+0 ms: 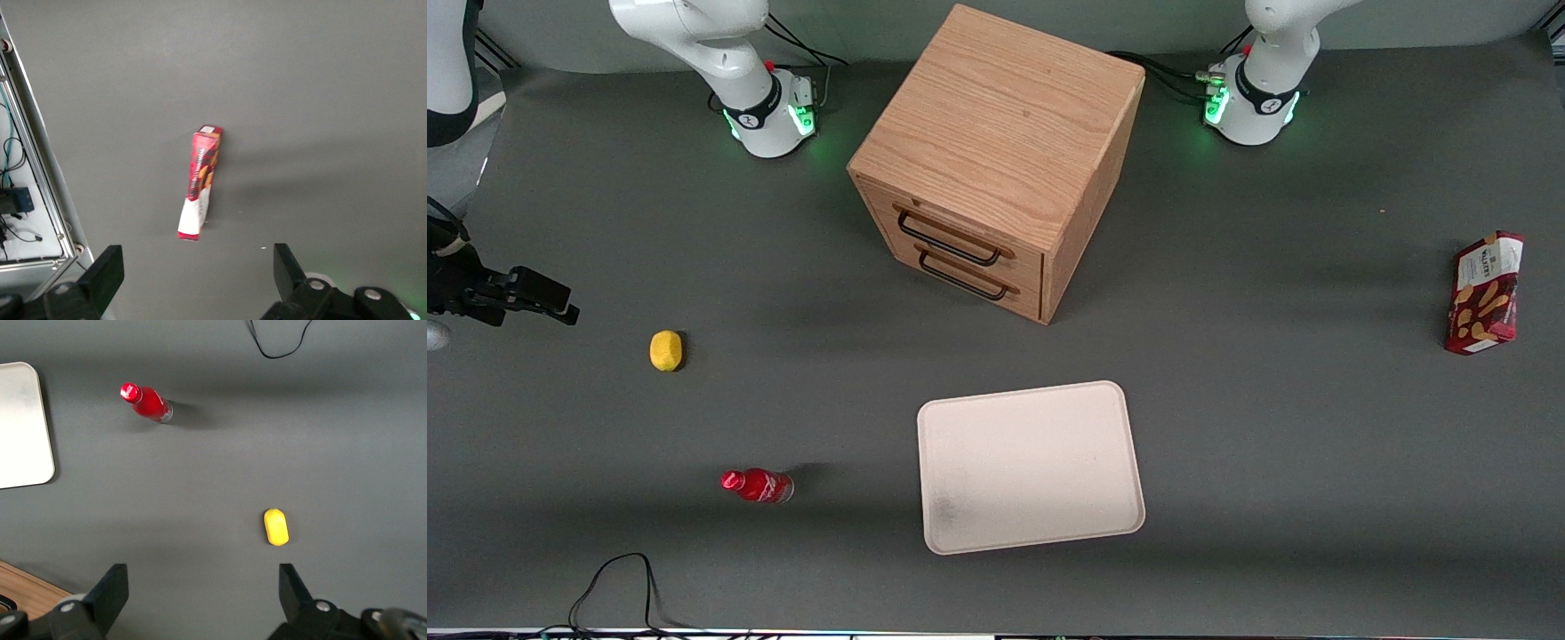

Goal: Place red cookie box on tray
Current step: 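Close the left gripper around the red shortbread box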

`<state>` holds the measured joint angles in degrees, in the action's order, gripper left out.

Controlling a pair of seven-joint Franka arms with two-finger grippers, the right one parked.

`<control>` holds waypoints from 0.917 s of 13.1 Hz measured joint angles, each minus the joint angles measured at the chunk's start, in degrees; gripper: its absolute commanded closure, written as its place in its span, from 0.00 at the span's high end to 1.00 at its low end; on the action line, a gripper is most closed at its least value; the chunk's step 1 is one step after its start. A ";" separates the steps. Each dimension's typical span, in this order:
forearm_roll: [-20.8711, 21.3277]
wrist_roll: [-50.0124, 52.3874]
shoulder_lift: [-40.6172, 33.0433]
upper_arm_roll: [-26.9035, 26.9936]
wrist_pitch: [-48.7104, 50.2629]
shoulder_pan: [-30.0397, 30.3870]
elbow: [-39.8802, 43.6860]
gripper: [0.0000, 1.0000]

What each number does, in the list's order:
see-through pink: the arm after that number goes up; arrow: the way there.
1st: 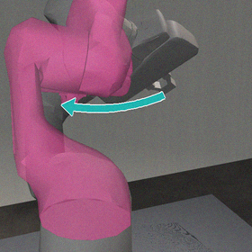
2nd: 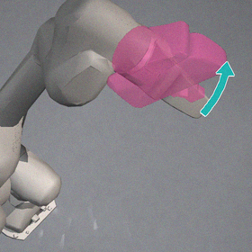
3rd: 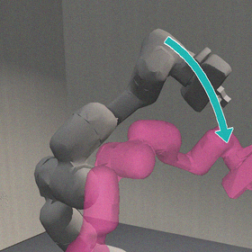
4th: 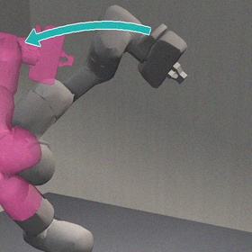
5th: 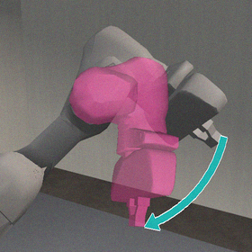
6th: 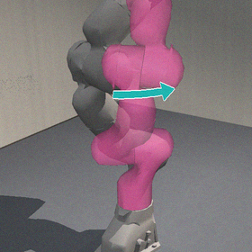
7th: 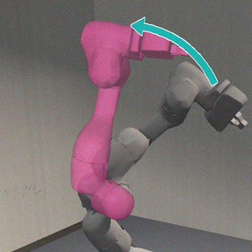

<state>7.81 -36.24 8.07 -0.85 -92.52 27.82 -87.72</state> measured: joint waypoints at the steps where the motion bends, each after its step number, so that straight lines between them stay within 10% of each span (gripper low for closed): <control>1: 0.00 -1.62 0.01 0.00 -0.80 1.23 -0.78 1.00; 12: -0.21 -17.82 -0.32 -0.11 -21.28 6.43 -17.00 0.99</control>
<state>7.60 -54.07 7.75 -0.96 -113.80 34.25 -104.71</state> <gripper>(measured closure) 0.000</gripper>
